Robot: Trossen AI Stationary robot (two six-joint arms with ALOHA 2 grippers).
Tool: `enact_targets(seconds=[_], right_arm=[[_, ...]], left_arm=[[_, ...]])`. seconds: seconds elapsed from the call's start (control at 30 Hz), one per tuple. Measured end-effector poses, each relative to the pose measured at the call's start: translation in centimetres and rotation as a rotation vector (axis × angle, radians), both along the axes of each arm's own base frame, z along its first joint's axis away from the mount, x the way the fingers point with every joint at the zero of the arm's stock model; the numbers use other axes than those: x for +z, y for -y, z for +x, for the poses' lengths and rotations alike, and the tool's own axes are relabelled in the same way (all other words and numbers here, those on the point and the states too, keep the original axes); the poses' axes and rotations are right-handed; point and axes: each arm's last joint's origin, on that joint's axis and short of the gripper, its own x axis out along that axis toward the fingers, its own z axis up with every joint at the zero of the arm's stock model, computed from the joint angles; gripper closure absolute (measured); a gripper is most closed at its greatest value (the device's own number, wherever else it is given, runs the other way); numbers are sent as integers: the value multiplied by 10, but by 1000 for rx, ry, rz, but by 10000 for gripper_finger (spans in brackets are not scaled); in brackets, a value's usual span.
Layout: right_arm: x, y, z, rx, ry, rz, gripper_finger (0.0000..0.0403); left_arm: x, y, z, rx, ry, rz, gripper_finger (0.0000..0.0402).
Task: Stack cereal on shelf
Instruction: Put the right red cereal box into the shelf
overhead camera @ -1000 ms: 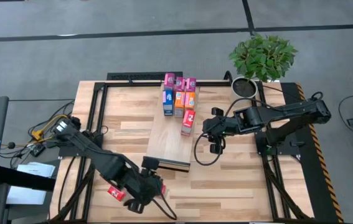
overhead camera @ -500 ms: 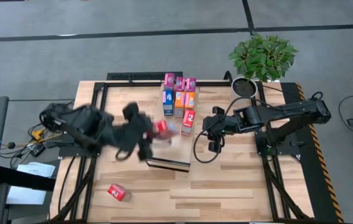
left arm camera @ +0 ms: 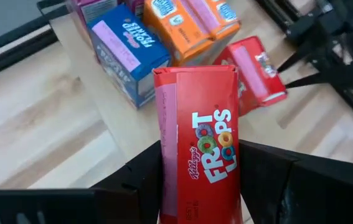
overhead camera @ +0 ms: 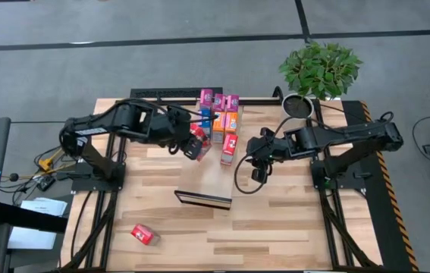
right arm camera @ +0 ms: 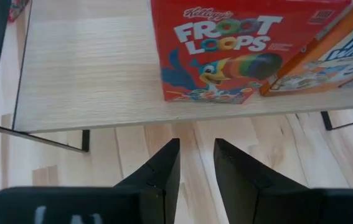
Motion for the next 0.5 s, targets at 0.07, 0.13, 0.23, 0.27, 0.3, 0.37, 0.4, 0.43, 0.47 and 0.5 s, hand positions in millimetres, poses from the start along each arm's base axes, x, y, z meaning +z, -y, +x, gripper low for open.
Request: enact_targets(seconds=[0.07,0.13,0.23,0.27,0.3,0.37,0.4,0.43,0.47,0.5], right_arm=[[0,0,0,-2,1,1,280],[0,0,0,-3,1,0,280],[0,0,0,-3,5,0,281],[0,0,0,-3,4,0,281],[0,0,0,-3,7,0,281],[0,0,0,-3,4,0,280],[0,0,0,-3,3,0,280],[0,0,0,-3,5,0,280],[0,0,0,-3,1,0,281],[0,0,0,-3,-3,-1,281]], left_arm=[[-4,0,6,10,-15,16,242],[-8,0,10,24,-28,31,242],[-19,1,24,28,-62,42,242],[-24,2,29,28,-78,45,242],[-28,2,34,27,-89,46,242],[-33,3,42,22,-88,40,242],[-36,3,46,22,-93,41,242],[-39,4,48,22,-100,42,242],[-41,4,51,25,-107,40,242],[-45,4,54,33,-114,38,242]])
